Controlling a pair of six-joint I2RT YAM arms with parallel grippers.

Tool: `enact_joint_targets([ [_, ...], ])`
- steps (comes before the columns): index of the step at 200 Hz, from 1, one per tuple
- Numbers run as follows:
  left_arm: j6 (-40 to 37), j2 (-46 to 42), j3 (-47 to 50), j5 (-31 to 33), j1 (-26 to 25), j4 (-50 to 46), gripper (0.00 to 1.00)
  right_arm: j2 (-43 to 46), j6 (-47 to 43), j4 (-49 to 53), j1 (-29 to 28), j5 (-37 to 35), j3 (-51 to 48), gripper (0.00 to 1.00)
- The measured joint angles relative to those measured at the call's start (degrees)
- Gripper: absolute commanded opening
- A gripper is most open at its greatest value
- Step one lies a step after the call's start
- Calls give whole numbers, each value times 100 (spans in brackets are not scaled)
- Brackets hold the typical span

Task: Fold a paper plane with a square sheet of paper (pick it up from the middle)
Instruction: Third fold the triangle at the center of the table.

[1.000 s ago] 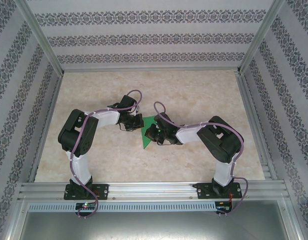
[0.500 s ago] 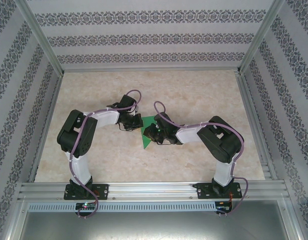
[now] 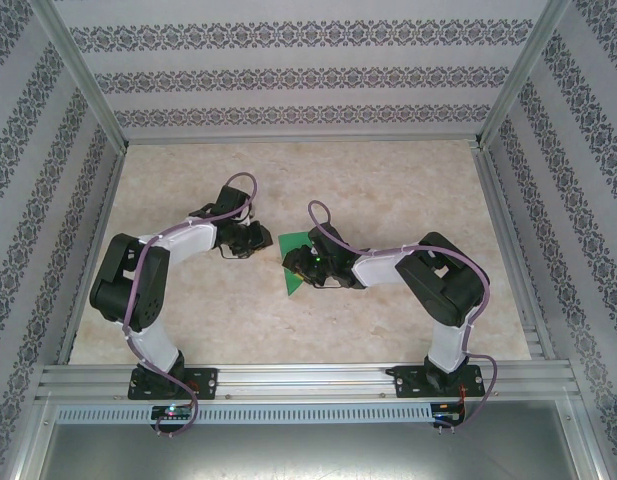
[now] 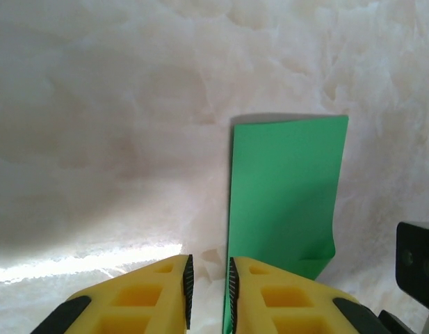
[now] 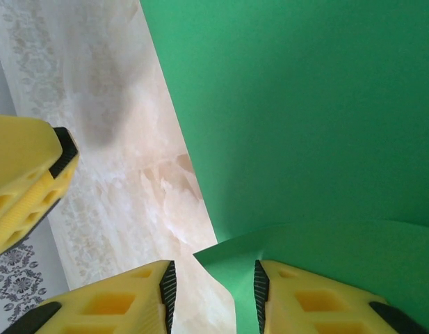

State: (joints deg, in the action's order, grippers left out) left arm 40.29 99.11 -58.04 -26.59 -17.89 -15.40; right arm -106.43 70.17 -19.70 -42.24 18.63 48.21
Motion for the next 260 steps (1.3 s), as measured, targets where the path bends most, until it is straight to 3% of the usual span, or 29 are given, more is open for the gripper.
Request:
enact_joint_targets([
  [148, 74, -20, 470, -866, -417, 433, 1, -2, -52, 216, 13, -118, -83, 2],
  [260, 15, 400, 227, -896, -697, 413, 0, -2, -48, 216, 13, -116, -83, 0],
])
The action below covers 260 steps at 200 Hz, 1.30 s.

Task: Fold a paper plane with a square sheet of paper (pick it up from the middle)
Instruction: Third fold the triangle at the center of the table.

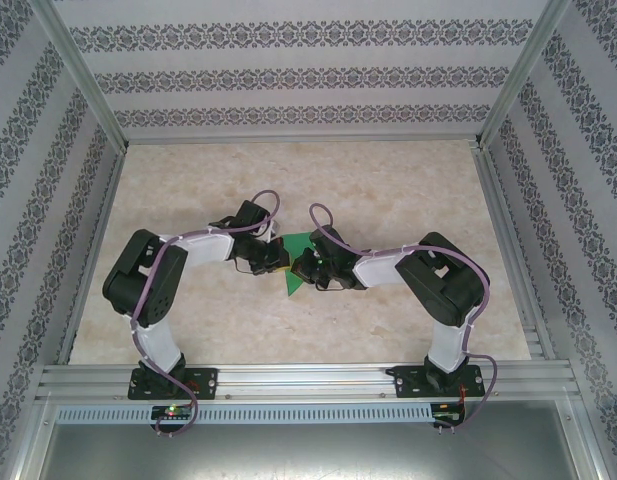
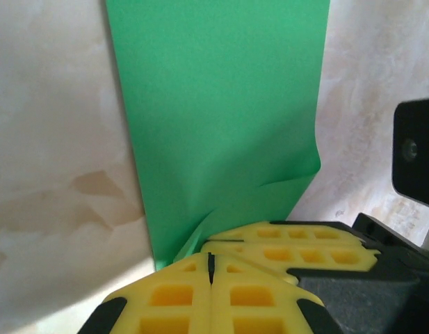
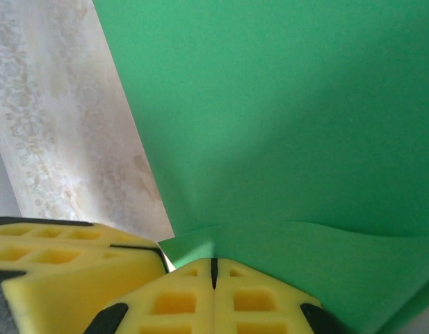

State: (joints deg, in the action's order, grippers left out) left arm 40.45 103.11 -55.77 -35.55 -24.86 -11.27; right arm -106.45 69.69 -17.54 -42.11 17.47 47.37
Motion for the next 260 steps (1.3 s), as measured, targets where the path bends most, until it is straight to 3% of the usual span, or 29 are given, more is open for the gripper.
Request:
enact_joint_targets([
  [127, -420, 240, -249, 409, -70, -444, 0, 63, -186, -361, 144, 345, -216, 0],
  [183, -612, 262, -315, 511, -103, -568, 0, 920, -1217, 452, 557, 577, -184, 0],
  [260, -752, 293, -407, 566, -107, -706, 0, 391, -1572, 1021, 184, 487, 256, 0],
])
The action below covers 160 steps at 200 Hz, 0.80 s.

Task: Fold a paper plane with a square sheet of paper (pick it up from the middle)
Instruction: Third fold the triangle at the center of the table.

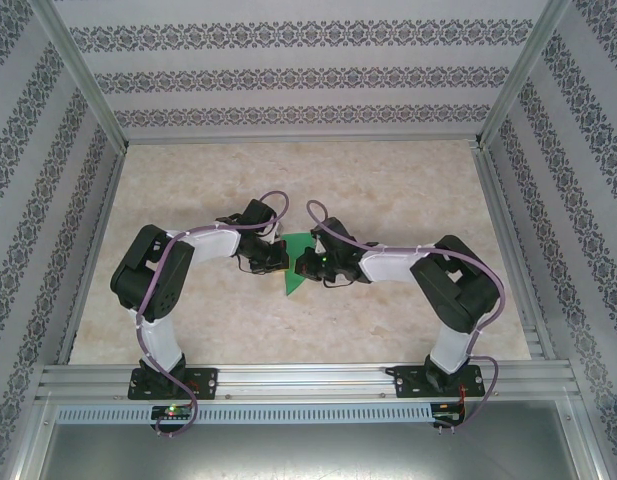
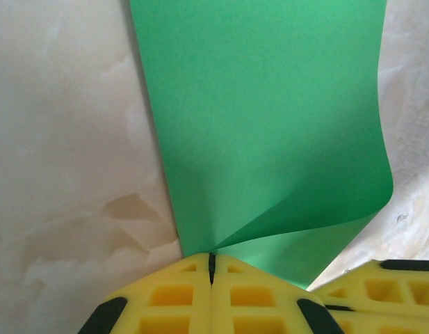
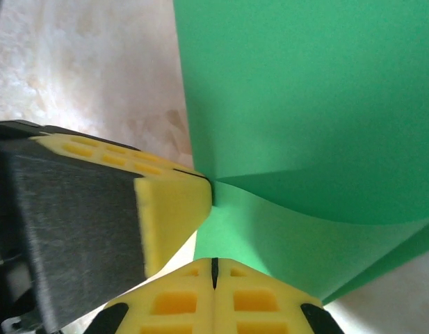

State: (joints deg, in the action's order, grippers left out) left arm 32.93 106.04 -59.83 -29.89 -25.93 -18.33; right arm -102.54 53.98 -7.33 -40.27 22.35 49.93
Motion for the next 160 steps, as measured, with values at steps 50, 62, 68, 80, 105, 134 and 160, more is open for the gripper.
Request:
enact_joint_targets([
  [50, -105, 50, -153, 149, -24, -251, 0, -114, 24, 162, -37, -219, 0, 0],
  [62, -125, 63, -184, 190, -33, -304, 0, -111, 72, 31, -35, -249, -138, 0],
  [68, -131, 74, -203, 208, -33, -330, 0, -87, 114, -52, -35, -256, -192, 0],
  [80, -151, 90, -232, 212, -37, -365, 0, -37, 179, -238, -35, -295, -326, 0],
  [105, -188, 101, -247, 223, -37, -385, 0, 164, 310, -387, -35, -367, -592, 0],
  [134, -236, 116, -282, 227, -37, -426, 0, 387, 310, -120, -35, -459, -619, 0],
  [160, -269, 116, -284, 227, -37, -433, 0, 409, 262, 81, -37, -507, -278, 0],
])
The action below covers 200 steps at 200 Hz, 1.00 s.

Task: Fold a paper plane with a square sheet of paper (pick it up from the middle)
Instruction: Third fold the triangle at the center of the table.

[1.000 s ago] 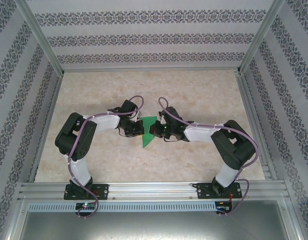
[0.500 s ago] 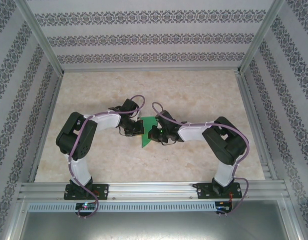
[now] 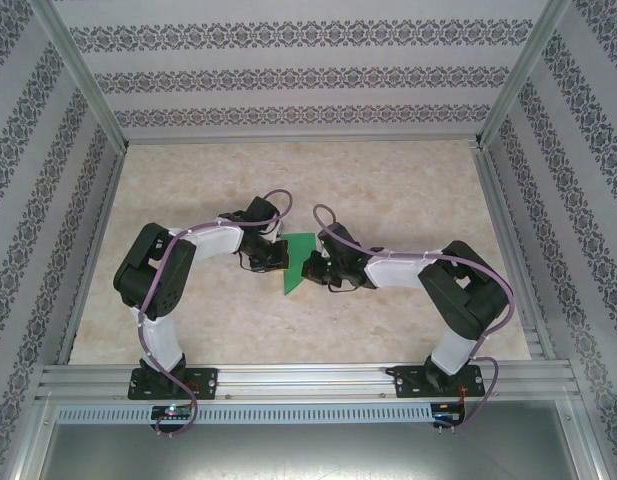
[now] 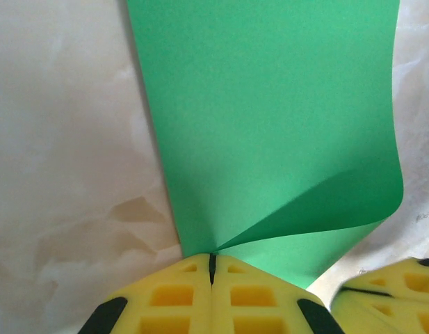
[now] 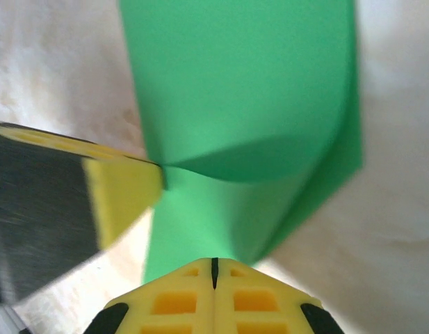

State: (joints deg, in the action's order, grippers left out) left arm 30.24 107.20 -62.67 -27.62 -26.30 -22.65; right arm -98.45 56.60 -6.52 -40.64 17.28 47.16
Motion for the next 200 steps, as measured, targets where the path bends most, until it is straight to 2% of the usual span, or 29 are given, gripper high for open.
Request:
enact_joint_targets([
  [39, -7, 2, 2, 0, 0, 0, 0, -339, -48, -48, 2, -13, 492, 0],
  [88, -7, 4, 2, 0, 0, 2, 0, -553, 39, -214, 225, 37, 136, 0],
  [122, -9, 13, -9, 0, 0, -2, 0, -249, 44, -398, 411, 2, -273, 0],
  [157, -17, 22, -24, 0, 0, -20, 0, 212, -33, 13, 717, -332, -468, 0],
  [200, -48, 44, -68, 0, 0, -74, 0, 195, -192, 140, 400, -350, -17, 0],
])
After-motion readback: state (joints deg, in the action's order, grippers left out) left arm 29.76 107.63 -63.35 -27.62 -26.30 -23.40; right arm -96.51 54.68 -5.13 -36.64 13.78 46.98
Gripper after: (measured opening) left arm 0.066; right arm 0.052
